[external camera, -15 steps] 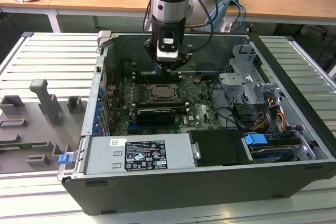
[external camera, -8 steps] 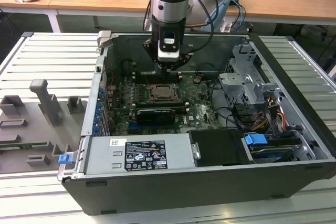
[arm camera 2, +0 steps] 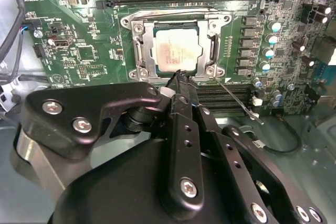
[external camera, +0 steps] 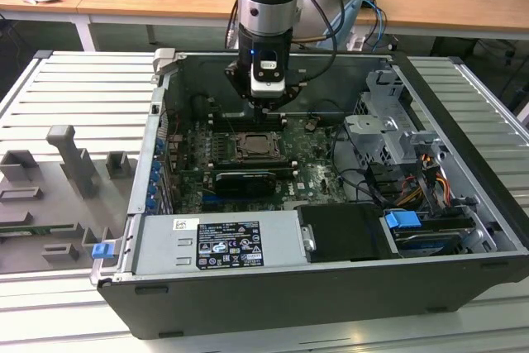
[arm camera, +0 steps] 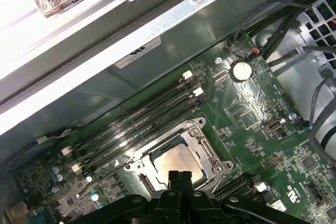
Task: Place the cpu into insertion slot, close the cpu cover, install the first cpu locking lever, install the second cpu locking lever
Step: 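Install the first cpu locking lever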
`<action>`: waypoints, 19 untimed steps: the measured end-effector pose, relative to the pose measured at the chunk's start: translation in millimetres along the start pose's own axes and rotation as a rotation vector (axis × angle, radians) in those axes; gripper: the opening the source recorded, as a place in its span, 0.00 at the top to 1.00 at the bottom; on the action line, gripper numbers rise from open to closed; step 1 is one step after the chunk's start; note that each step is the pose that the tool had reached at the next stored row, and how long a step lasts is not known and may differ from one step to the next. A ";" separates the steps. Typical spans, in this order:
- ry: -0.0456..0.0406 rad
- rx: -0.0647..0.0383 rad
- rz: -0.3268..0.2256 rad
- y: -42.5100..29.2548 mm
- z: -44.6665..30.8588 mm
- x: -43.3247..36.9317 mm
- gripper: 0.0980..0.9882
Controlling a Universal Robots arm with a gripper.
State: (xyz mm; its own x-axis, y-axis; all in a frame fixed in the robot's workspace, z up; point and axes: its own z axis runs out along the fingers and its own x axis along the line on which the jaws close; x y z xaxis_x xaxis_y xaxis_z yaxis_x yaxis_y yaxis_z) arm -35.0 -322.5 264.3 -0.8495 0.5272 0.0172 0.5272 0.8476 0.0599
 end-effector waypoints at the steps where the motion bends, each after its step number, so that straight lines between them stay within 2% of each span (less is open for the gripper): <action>1: 0.0004 0.000 -0.006 0.0 0.0 0.0 0.99; 15: 0.0087 0.002 -0.144 -1.3 0.2 1.8 0.99; 18: 0.0117 0.003 -0.193 -2.2 0.4 3.1 0.99; 19: 0.0150 0.004 -0.249 -2.2 0.8 3.1 0.99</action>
State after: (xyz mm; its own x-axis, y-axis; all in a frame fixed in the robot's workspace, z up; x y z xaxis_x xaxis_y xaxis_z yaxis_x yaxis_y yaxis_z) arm -38.7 -322.6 263.4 -0.9535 0.3008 0.0172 0.3013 0.9516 0.0602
